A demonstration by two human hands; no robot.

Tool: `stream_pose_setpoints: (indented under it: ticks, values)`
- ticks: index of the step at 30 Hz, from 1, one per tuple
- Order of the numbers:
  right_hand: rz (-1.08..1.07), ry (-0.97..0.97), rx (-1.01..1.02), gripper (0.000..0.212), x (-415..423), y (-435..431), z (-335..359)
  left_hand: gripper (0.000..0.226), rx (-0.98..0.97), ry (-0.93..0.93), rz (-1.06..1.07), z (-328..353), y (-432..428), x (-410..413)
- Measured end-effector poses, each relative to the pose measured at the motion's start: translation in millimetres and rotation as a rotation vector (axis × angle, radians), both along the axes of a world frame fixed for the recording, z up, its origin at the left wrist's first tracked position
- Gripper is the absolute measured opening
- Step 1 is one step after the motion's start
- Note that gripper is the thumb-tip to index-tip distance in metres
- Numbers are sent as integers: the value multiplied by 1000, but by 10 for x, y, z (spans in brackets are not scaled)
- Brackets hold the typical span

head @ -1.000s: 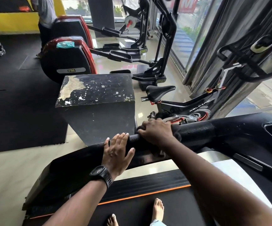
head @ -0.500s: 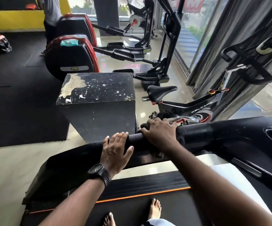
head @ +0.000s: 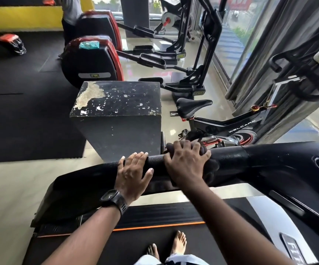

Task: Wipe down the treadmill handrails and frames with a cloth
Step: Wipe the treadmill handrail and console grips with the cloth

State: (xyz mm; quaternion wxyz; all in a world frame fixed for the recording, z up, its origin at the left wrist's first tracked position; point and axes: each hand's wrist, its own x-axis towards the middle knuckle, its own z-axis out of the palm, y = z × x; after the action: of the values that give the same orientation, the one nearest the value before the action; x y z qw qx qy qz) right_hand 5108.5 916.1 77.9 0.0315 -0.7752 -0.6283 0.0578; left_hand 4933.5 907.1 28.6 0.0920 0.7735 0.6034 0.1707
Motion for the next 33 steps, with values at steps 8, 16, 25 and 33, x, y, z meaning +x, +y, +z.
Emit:
stream_pose_setpoints:
  ticks: [8,16,25,33]
  values:
    - [312,15,-41,45,70,250,85,62,17,2,-17,-26,-2,-6]
    - [107,-36,200,46,-90,-344,-174,63,20,-11,-16,-40,10,17]
    - [66,-12,21,45,273,70,55,63,9,-10,1,-13,-23,148]
    - [326,-6,54,45,236,61,26,60,19,-3,11,-1,-16,279]
